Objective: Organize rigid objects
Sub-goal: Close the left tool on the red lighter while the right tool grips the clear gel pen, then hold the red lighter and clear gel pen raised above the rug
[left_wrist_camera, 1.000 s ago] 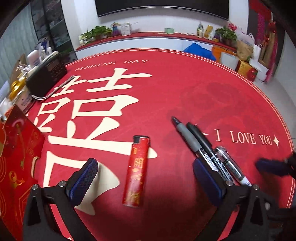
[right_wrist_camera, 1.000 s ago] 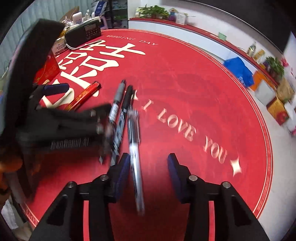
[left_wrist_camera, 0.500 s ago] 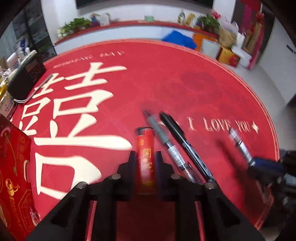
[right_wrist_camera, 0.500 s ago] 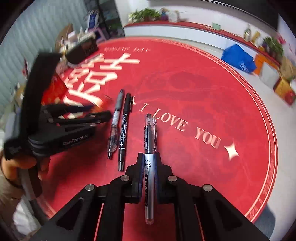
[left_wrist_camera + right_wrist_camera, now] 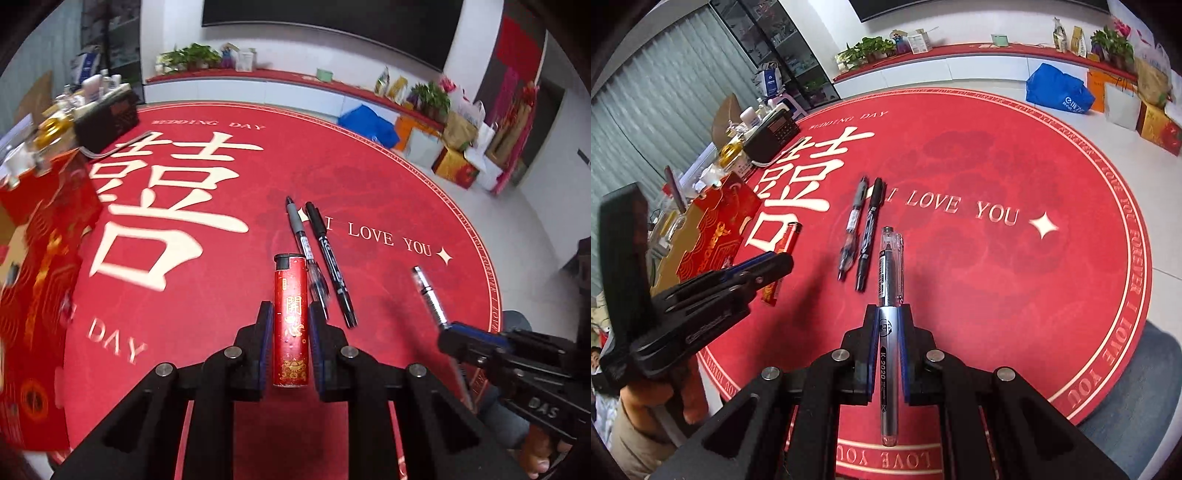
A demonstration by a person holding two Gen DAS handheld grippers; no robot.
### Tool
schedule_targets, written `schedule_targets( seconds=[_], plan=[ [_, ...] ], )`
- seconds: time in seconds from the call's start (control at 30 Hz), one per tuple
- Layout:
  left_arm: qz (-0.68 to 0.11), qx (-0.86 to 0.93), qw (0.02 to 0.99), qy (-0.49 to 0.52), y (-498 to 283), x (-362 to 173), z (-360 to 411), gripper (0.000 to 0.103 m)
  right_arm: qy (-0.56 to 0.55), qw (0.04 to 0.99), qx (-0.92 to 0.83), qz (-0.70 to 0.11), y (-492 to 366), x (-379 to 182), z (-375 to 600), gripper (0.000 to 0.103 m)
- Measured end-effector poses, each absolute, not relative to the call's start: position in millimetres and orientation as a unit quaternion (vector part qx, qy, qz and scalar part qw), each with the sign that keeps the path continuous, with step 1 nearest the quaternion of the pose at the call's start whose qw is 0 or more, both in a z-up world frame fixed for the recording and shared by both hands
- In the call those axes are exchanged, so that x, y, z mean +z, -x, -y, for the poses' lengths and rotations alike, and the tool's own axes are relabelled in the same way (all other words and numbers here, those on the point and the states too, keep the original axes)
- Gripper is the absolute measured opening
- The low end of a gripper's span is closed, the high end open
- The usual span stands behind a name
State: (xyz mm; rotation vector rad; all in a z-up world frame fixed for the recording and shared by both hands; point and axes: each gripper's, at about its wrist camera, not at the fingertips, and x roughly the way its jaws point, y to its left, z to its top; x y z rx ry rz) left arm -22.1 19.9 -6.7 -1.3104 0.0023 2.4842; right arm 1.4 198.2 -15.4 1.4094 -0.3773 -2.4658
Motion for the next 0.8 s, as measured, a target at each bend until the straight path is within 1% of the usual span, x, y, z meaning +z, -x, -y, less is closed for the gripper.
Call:
schedule_targets(
  seconds=[0.23,0.57,0.8],
  plan=[
    [-0.003,0.878,0.120,0.464,-1.3,-9.6,-7.8,0.020,-0.489,0.147,-0.849,0.138,-11.2,-19.7,-188.8,0.011],
    [-0.017,0.885,0.064,0.460,-14.6,-19.0,12.1,0.020,-0.493,0.149,-0.853,0.091,-18.7,-20.1,-159.3,0.011],
    [-0.015,0.887,0.050,0.458,-19.7,-20.1,22.6,0.020,-0.497,0.150,-0.851,0.071,-20.1,-22.0,-146.9,0.011]
  ],
)
